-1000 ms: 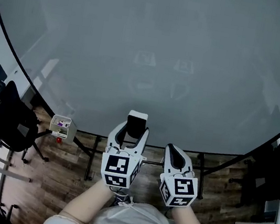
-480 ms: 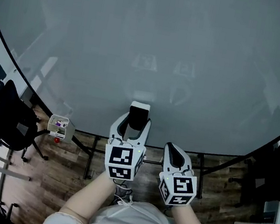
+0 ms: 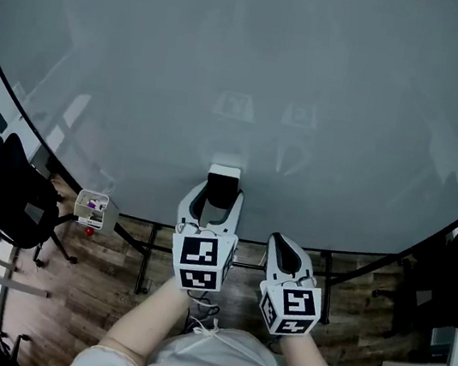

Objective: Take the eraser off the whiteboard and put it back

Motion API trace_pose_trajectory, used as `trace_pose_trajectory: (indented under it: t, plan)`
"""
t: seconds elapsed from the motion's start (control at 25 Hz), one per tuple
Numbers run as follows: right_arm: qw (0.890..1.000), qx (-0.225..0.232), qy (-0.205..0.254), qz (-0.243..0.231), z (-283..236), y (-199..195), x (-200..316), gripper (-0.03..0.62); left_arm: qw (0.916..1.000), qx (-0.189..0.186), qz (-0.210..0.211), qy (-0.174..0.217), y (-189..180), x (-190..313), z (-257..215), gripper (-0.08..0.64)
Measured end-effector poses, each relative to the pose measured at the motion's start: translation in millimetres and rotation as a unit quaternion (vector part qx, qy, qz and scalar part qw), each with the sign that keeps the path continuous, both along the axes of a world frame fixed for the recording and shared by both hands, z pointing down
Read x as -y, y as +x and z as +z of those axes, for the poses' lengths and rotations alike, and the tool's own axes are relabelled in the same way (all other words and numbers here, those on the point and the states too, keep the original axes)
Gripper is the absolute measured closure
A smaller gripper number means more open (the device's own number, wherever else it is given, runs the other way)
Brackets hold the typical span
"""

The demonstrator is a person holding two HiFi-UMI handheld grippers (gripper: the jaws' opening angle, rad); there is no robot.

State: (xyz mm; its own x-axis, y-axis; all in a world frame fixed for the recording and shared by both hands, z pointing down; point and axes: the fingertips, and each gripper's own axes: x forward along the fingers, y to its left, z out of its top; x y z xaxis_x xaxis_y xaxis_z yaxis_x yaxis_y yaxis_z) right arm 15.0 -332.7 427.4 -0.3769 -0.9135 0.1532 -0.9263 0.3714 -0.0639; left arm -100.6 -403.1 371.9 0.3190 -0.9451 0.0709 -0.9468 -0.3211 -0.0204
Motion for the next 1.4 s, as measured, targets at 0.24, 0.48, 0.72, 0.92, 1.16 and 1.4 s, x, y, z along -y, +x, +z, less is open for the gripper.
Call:
trace_pose_trajectory:
  t: [0.24,0.48,0.72,0.92,1.16,1.4]
  plan:
    - [1.000,0.001,0.001,-0.001,0,1,-3,0.565,1.0000,-0.004,-0.004,-0.002,0,-1,0,0.310]
    - [1.000,0.003,-0.001,-0.002,1,-1,-9,0.565,0.9999,-0.012,-0.002,0.009,1,-9,-3,0.295]
    - [1.000,0.003,-0.005,-0.007,4,-7,-17,0.565,0.9998,-0.014,-0.001,0.016,-1,-29,-7,0.276]
    - [1.000,0.003,-0.009,-0.012,9,-12,-21,0.565,0.9997,-0.023,0.008,-0.002,-2,-47,15,0.276]
    - [1.000,0.002,-0.017,-0.014,14,-18,-26,0.565,0.9998,0.008,0.015,-0.013,-6,-68,40,0.354]
    - [1.000,0.001,-0.020,-0.017,18,-25,-29,0.565,0.9993,0.014,0.017,-0.032,-8,-81,64,0.521]
